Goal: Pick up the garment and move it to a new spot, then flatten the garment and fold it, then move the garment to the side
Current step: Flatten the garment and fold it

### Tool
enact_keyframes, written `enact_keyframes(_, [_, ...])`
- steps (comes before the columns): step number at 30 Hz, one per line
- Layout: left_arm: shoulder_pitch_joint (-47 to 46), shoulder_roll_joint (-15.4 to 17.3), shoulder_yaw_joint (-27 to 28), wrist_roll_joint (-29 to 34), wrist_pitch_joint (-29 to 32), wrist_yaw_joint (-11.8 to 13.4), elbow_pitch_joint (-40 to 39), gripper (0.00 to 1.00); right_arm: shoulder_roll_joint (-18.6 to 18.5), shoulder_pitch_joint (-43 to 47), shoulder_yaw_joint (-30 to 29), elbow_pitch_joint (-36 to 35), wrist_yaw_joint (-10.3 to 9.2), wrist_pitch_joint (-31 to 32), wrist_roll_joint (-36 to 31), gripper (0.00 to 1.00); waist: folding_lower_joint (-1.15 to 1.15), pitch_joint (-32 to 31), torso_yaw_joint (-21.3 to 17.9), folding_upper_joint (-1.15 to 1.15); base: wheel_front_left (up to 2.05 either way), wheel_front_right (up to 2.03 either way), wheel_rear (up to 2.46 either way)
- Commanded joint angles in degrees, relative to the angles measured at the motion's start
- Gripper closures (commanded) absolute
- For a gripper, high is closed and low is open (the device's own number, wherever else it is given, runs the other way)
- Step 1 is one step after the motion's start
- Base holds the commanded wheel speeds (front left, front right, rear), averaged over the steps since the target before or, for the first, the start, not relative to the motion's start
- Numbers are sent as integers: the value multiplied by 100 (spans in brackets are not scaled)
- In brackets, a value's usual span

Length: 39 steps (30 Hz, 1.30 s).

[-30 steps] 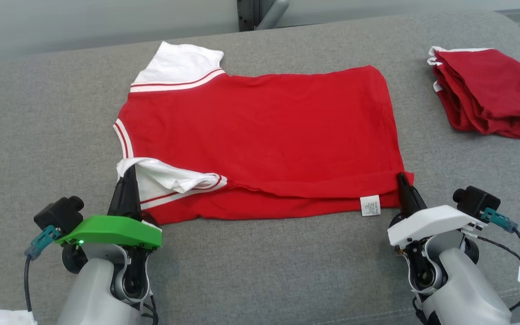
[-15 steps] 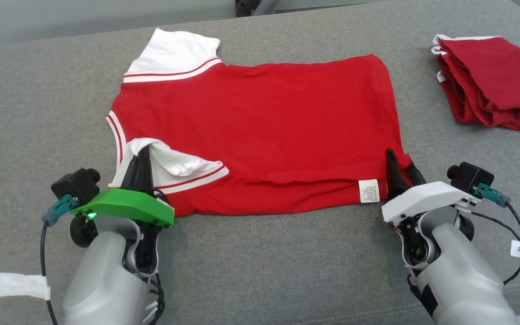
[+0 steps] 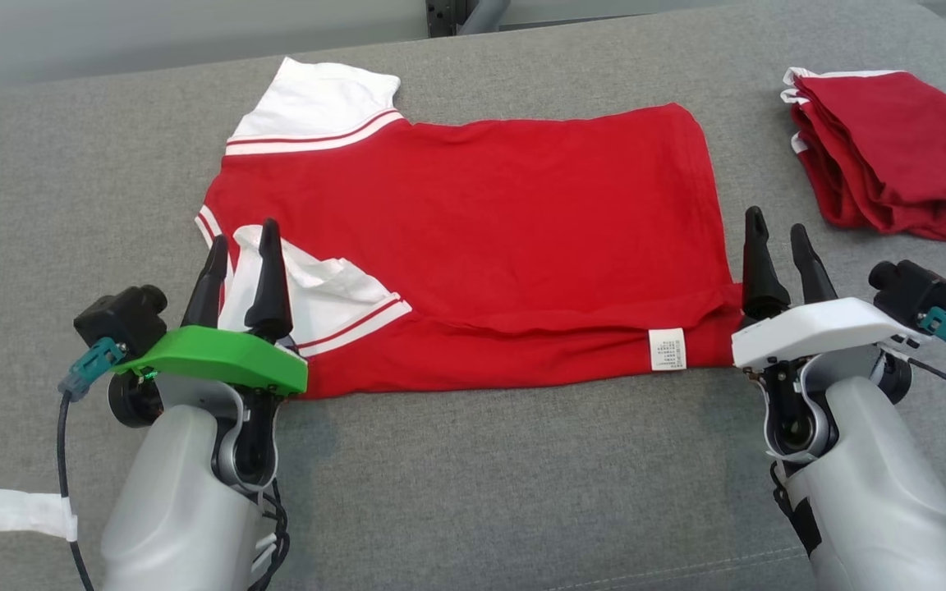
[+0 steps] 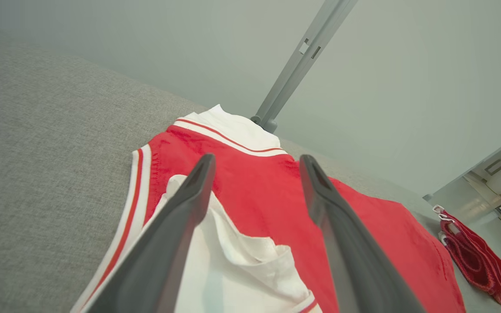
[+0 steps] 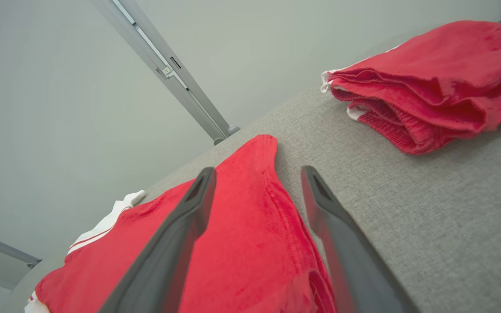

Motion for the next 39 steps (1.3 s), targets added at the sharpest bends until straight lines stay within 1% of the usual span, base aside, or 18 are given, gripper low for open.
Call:
enact_keyframes(1, [99,61,-3,38,-15,-16,-69,0,-7,107,-36,-113,-1,-22,-68,0,0,-43,29,35,0,0,0])
enact_keyframes(9, [836,196,248,36,-15,-16,-452,0,-7,772,-89,-1013,-1,-22,-596,0,0,-281,71,35,0,0,0])
enact_keyframes(12, [1139,209,391,-97,-15,-16,-434,0,-7,1044,-63,-1246,-1,-22,-559,0,0,-384,74,35,0,0,0])
enact_keyframes(17, [1561,338,397,-135,5,-15,-329,0,-8,1452,-77,-1539,-1,-22,-492,0,0,-496,60,35,0,0,0])
enact_keyframes(19, [1680,407,386,-101,94,56,-264,0,-8,1568,-92,-1620,-1,-23,-472,0,0,-508,40,35,0,0,0])
enact_keyframes(25, [1838,443,367,-217,488,218,-80,0,-7,1697,-95,-1728,-1,-23,-445,0,0,-435,-21,35,0,0,0])
enact_keyframes(29, [1715,399,429,-302,514,233,9,0,-7,1686,-80,-1769,-1,-23,-423,0,0,-351,-75,35,0,0,0])
enact_keyframes(36, [1541,374,428,-466,541,145,106,0,-7,1640,-120,-1762,-1,-23,-441,0,0,-240,-149,35,0,0,0])
enact_keyframes(37, [1484,377,400,-476,555,137,173,9,-7,1631,-135,-1711,-1,-23,-449,0,0,-212,-168,35,0,0,0])
enact_keyframes(38, [1459,375,387,-479,552,132,211,46,-7,1623,-146,-1674,-1,-23,-452,0,0,-200,-176,35,0,0,0])
enact_keyframes(39, [1436,371,373,-480,542,127,250,58,-7,1627,-145,-1616,-1,-23,-464,0,0,-191,-182,35,0,0,0])
